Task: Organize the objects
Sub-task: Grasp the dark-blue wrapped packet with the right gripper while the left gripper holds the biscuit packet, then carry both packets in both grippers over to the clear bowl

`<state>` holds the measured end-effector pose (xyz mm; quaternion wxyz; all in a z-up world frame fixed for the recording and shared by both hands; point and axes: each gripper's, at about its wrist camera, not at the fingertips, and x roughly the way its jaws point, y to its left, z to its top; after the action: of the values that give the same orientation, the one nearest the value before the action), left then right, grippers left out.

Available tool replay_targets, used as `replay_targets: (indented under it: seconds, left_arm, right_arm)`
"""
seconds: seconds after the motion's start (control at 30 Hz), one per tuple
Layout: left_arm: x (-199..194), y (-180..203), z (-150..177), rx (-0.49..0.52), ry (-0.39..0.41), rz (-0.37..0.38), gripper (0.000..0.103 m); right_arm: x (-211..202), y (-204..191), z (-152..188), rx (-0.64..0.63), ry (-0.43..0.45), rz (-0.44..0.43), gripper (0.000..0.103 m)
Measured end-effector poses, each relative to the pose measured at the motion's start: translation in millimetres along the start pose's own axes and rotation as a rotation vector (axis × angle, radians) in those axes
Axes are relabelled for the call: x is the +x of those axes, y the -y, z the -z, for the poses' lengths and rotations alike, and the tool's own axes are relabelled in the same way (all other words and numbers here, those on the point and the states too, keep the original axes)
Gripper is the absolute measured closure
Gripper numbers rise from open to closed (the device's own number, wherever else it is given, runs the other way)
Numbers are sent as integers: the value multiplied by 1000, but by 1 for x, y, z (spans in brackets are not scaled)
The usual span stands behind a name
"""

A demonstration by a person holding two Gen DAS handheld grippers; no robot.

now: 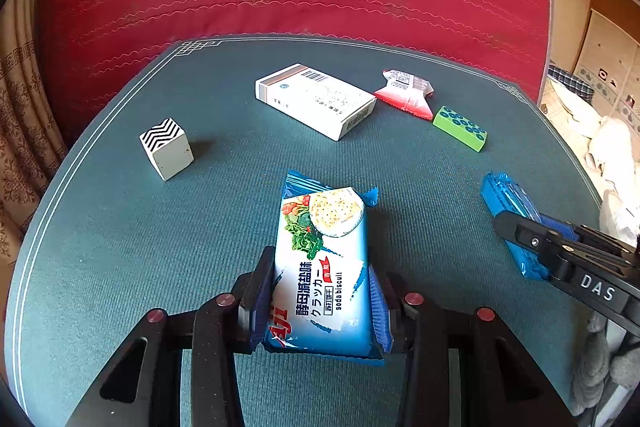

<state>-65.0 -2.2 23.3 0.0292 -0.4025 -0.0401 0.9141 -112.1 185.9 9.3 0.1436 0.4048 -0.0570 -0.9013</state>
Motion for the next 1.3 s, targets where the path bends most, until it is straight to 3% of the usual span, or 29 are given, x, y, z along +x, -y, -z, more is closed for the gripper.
replay_targets:
  seconds: [0.33,0.57,0.83,1.3]
  left_arm:
    - [-7,14,4,23,-4,72,59]
    - [-13,28,7,56,5,97,59]
    - [-15,40,12,91,8,106,59]
    - [-14,54,19,132,0,110,59]
  right_arm:
    - [-39,21,28,120,20,-56,61]
    - [-71,33,37,159,72,-41,61]
    - [-112,61,47,211,133,24,61]
    - [-184,145,67,350,243,230,61]
